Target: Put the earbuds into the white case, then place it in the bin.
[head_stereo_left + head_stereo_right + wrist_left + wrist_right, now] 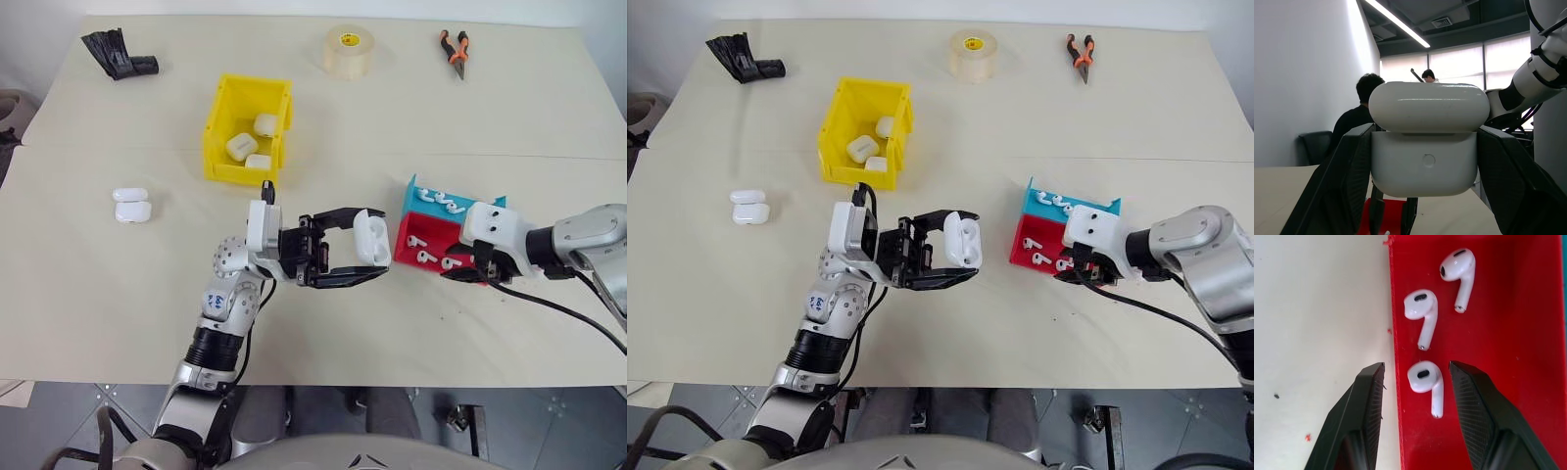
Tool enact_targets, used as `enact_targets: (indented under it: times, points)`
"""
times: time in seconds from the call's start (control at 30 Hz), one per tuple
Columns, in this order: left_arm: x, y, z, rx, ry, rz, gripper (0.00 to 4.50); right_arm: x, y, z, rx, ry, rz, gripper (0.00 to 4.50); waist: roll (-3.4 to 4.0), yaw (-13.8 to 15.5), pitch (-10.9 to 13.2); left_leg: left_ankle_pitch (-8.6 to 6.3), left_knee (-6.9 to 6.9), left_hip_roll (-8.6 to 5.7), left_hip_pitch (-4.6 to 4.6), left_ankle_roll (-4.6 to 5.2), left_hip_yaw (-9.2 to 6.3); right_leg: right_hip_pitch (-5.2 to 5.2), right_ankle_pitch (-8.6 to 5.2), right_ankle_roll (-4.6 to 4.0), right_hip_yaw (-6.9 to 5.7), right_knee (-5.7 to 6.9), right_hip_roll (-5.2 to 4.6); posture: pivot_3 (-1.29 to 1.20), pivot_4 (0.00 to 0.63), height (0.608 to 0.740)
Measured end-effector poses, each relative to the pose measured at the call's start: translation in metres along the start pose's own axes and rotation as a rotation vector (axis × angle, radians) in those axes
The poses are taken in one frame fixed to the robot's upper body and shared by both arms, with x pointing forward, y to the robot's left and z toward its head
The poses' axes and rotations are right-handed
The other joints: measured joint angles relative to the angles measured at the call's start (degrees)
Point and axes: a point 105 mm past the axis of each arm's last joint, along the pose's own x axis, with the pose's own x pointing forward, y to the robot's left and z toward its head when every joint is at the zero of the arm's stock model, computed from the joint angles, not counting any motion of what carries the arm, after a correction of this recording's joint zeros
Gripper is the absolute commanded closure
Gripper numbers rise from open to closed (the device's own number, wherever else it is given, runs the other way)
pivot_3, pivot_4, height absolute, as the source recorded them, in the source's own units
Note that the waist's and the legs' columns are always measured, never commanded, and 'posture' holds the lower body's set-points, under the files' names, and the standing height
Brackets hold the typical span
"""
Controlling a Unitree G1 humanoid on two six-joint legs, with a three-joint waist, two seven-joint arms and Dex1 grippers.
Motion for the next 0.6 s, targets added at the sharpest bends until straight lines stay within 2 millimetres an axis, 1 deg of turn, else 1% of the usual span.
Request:
enact_targets:
  times: [0.1,0.2,0.43,0.6]
  points:
    - [0.0001,-0.0005,-0.0004,-0.003,0.002,-0.004,1.57,0.0005,0.0001,0.0004,-0.010,-0.001,0.000,2.94,0.00,-0.02,0.00,0.00,0.00,0.00,0.00,0.00,0.00,0.00,0.00,0.00,0.00,0.00,0.00,0.00,0.150,0.740]
    - [0.0007,-0.0012,-0.0008,-0.011,0.004,-0.010,1.57,0.0023,0.0010,0.0003,-0.015,-0.007,0.005,3.94,0.00,-0.01,0.00,0.00,0.00,0.00,0.00,0.00,0.00,0.00,0.00,0.00,0.00,0.00,0.00,0.00,0.150,0.740]
    - [0.0003,-0.0013,-0.0013,-0.020,0.008,-0.011,1.57,0.0029,-0.0002,-0.0014,-0.034,-0.001,-0.003,3.94,0.00,-0.03,0.00,0.00,0.00,0.00,0.00,0.00,0.00,0.00,0.00,0.00,0.00,0.00,0.00,0.00,0.150,0.740]
    - [0.0005,-0.0009,-0.0009,-0.019,0.009,-0.012,1.57,0.0061,-0.0003,0.0024,-0.037,-0.043,0.013,3.94,0.00,-0.07,0.00,0.00,0.00,0.00,0.01,0.00,0.01,0.00,0.00,0.00,0.00,0.01,0.00,0.00,0.150,0.740]
